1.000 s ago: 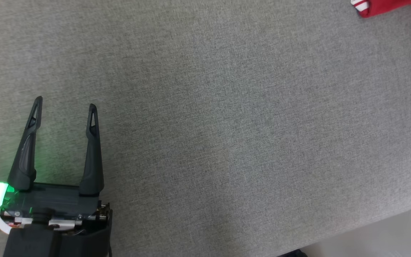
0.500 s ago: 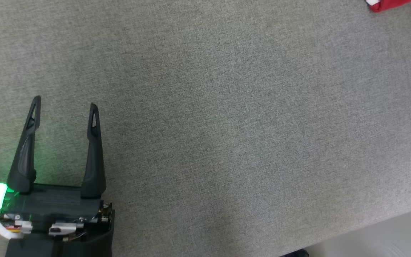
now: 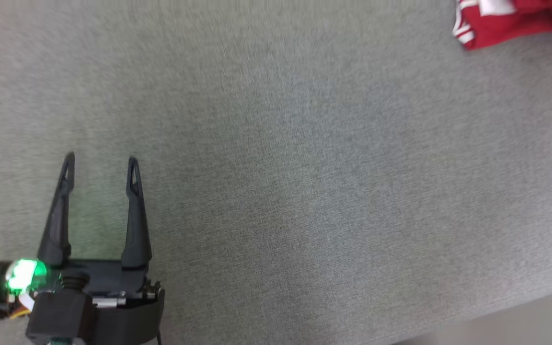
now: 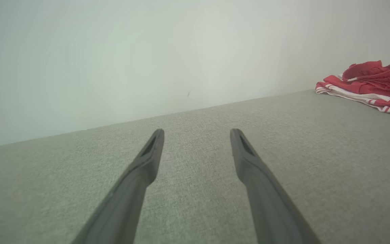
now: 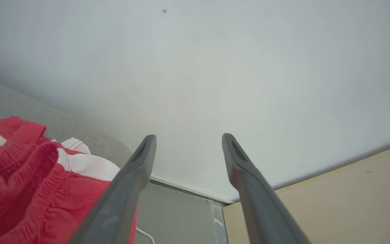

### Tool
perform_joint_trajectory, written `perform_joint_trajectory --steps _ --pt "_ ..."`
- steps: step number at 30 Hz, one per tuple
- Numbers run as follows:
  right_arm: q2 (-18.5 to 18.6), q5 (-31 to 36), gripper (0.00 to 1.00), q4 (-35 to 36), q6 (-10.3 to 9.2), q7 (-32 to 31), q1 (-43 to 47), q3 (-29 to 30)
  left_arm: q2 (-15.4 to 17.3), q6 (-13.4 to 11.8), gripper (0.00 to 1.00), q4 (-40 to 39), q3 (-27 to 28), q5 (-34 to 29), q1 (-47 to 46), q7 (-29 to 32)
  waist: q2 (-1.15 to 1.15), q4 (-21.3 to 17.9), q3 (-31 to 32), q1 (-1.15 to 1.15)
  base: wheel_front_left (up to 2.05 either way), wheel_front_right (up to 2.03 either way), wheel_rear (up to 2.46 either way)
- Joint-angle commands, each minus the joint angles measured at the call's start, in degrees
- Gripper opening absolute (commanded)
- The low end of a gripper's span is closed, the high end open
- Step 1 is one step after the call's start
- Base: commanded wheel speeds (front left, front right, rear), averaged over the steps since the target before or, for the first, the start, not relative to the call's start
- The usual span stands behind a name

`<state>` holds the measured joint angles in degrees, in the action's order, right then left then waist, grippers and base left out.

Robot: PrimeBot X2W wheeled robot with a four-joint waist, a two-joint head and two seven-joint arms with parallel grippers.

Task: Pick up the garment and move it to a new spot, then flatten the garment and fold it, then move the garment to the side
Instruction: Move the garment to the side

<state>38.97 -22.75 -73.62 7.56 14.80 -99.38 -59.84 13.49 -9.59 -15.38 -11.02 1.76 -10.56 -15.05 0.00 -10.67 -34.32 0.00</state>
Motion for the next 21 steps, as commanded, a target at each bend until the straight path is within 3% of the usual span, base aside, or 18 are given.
perform_joint_trajectory --steps 1,7,12,15,21 --pt "-0.86 -0.40 1.00 0.68 -0.11 0.31 1.95 1.67 -0.50 -0.18 1.00 0.98 0.51 0.54 1.58 -0.17 0.00 1.74 6.18 0.00 0.00 0.00 0.00" --pt "-0.38 -0.53 1.00 14.38 -0.11 0.38 14.80 17.37 -2.40 0.40 1.00 5.94 4.28 2.27 6.28 -0.17 0.00 2.78 13.94 0.00 0.00 0.00 0.00" --pt "-2.52 2.50 1.00 24.19 -0.11 0.39 27.50 29.44 -3.62 1.01 1.00 8.46 7.52 2.71 9.82 -0.17 0.00 2.95 18.68 0.00 0.00 0.00 0.00" --pt "-6.40 6.62 1.00 33.20 -0.11 0.40 41.08 40.87 -5.01 2.26 1.00 10.64 10.66 3.10 12.26 -0.17 0.00 3.73 22.56 0.00 0.00 0.00 0.00" --pt "-13.65 11.32 1.00 44.43 -0.11 0.40 58.07 50.80 -6.95 3.73 1.00 12.21 12.60 1.92 14.97 -0.17 0.00 5.28 26.06 0.00 0.00 0.00 0.00"
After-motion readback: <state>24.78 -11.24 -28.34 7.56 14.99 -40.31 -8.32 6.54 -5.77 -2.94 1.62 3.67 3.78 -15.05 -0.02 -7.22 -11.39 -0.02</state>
